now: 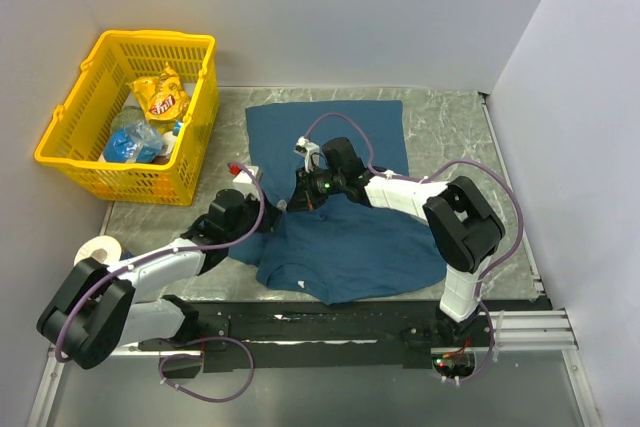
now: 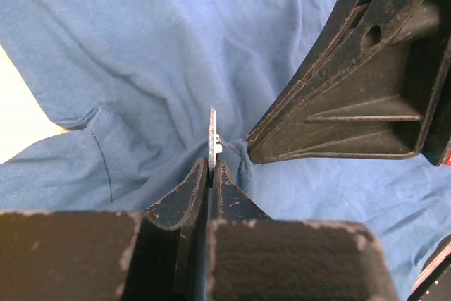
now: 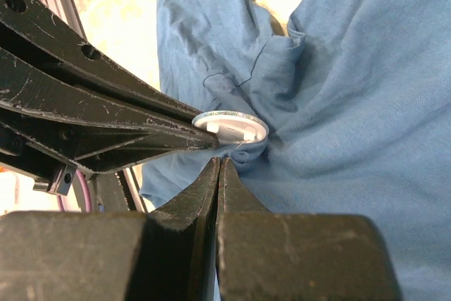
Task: Pin the brooch onto the clothing
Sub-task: Pin the brooch to the clothes.
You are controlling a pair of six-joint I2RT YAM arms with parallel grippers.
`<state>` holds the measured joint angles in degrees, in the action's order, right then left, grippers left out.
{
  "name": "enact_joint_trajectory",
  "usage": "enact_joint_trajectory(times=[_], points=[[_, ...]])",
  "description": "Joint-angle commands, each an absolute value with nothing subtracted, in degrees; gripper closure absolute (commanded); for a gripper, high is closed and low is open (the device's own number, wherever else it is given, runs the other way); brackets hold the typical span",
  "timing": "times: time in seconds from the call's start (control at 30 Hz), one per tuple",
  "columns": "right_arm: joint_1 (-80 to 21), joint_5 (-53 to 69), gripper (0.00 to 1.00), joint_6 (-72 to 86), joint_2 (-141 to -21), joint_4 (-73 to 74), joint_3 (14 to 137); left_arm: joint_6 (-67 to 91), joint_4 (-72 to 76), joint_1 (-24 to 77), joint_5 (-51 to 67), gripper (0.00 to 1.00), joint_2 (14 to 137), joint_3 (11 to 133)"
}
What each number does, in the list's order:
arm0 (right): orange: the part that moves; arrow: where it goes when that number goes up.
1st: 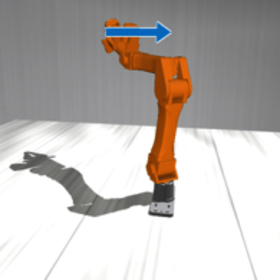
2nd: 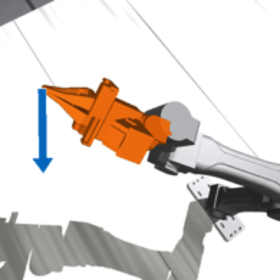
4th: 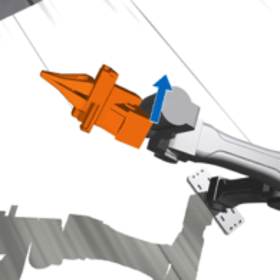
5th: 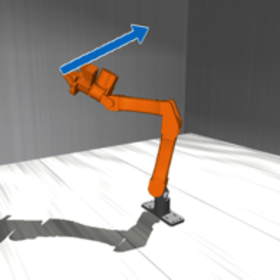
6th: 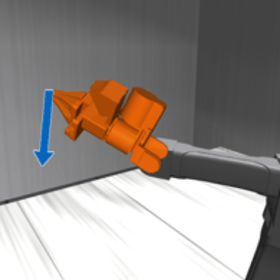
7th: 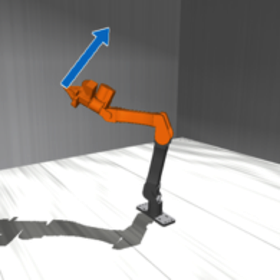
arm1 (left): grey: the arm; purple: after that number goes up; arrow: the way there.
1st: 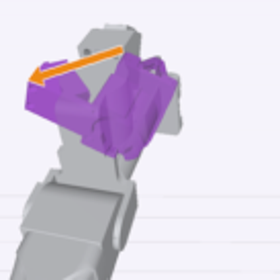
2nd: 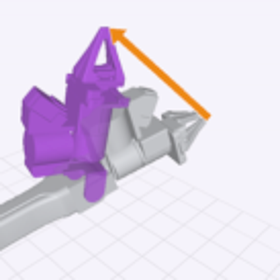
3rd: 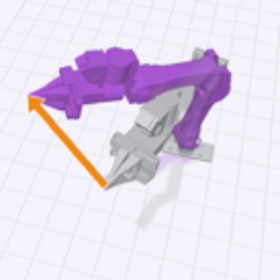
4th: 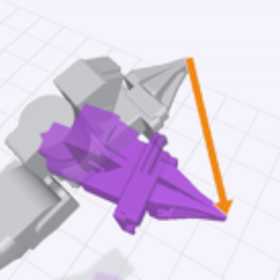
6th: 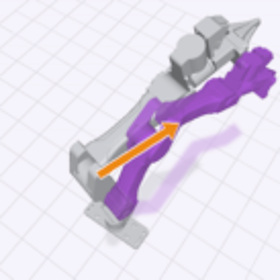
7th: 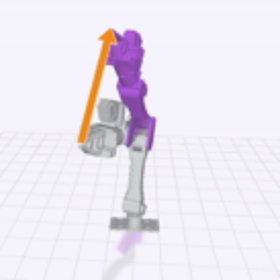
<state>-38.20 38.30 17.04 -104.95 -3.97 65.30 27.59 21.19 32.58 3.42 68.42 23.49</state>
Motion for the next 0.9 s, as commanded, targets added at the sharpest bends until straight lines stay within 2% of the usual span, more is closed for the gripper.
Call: enact_joint_trajectory(times=[0.0, 0.6, 0.87], points=[[-37.62, 37.80, 1.00, 17.05, -103.89, -6.86, 65.13, 29.71, 27.42, 32.52, 6.86, 0.99, 66.62, 23.12], [-37.00, 39.90, 1.00, 18.28, -103.98, -9.23, 63.28, 34.71, 36.47, 30.85, 11.25, 0.99, 61.00, 17.85], [-37.00, 39.99, 1.00, 17.93, -102.74, -10.20, 61.00, 35.59, 35.86, 29.45, 10.37, 0.99, 56.87, 16.79]])
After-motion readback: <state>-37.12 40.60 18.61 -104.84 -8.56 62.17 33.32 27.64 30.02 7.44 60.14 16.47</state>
